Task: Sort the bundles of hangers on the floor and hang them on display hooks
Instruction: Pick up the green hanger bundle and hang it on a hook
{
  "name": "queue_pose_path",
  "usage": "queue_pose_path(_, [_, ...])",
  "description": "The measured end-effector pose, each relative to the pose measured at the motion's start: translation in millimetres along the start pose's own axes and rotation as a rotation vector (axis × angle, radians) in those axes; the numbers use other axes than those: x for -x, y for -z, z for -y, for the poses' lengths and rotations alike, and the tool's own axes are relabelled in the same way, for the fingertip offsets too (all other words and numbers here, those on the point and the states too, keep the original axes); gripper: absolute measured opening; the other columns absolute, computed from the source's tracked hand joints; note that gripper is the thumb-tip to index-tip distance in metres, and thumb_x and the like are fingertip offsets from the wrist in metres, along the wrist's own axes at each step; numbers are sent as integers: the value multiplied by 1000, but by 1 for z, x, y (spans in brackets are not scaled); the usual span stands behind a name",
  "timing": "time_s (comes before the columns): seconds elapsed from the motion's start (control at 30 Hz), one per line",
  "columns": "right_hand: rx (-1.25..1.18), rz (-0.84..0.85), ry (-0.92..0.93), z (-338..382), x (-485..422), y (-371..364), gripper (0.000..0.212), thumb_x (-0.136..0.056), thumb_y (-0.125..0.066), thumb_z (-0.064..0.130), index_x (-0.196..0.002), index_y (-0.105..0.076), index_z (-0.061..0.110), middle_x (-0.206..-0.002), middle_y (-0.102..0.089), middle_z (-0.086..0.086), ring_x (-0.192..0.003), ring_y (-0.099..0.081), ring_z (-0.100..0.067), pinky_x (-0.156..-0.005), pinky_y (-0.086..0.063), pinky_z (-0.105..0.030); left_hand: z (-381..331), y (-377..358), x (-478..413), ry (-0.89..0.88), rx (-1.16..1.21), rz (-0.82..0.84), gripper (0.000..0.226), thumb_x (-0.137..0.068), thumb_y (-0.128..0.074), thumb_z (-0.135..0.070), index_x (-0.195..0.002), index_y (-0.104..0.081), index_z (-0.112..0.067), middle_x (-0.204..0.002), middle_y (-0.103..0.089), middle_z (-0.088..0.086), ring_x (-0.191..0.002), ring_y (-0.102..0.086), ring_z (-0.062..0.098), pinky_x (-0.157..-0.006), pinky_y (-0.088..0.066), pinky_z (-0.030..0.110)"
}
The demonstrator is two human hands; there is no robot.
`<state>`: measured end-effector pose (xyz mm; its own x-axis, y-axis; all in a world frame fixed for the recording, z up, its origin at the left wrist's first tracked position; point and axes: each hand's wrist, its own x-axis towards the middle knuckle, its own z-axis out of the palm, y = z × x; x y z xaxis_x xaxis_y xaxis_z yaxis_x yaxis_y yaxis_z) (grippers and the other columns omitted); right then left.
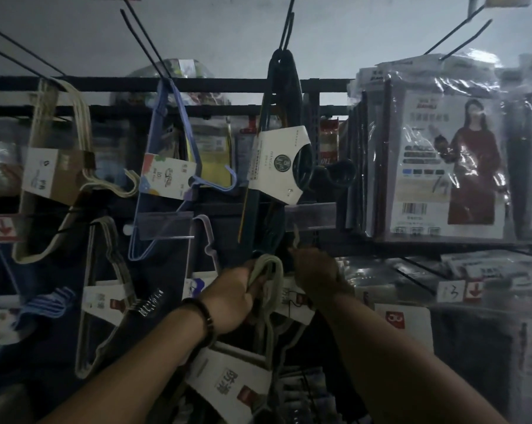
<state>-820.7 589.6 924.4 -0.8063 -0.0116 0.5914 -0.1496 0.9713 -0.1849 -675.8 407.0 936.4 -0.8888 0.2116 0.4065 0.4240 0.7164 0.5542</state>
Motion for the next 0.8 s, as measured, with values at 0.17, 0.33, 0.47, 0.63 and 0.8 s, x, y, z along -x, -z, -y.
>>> queue_pose_path(0.17, [124,119,85,-4,-9,6,39,-110,-37,39,-138,-59,23,-129,-66,-10,-114,-68,-33,-86,-58,-47,-7,3,5,31,121,-28,17,-108,-49,-18,-100,-61,-28,-90,-74,6,-59,-72,11,-53,-56,22])
queue_pose_path(0.33, [-143,-9,1,-5,22,36,53,-107,-28,51,-110,-68,16,-107,-72,-14,-96,-71,-37,-82,-58,-47,-18,5,8,71,221,-42,18,-110,-46,-24,-99,-60,-23,-89,-75,17,-54,-71,16,-47,-52,21])
queue_pose_path(0.47, [-646,-42,147,-11,84,72,49,-104,-26,62,-91,-59,29,-79,-68,-1,-70,-68,-22,-67,-57,-50,-20,2,0,60,149,-95,22,-109,-46,-32,-93,-62,-30,-85,-76,2,-68,-74,16,-56,-53,24])
queue_pose_path(0.63, [-667,130,263,-21,151,88,38,-95,-45,70,-109,-61,38,-85,-71,5,-72,-69,-8,-63,-61,-41,-38,-10,-16,86,101,-87,23,-110,-44,-33,-114,-65,-24,-104,-73,4,-95,-69,21,-78,-53,31])
queue_pose_path(0.8, [-418,180,197,-21,149,78,27,-97,-60,36,-121,-47,32,-97,-71,1,-79,-73,-14,-67,-65,-38,-56,-25,-28,118,153,-102,24,-106,-52,-36,-117,-67,-21,-106,-73,5,-100,-70,24,-87,-55,34])
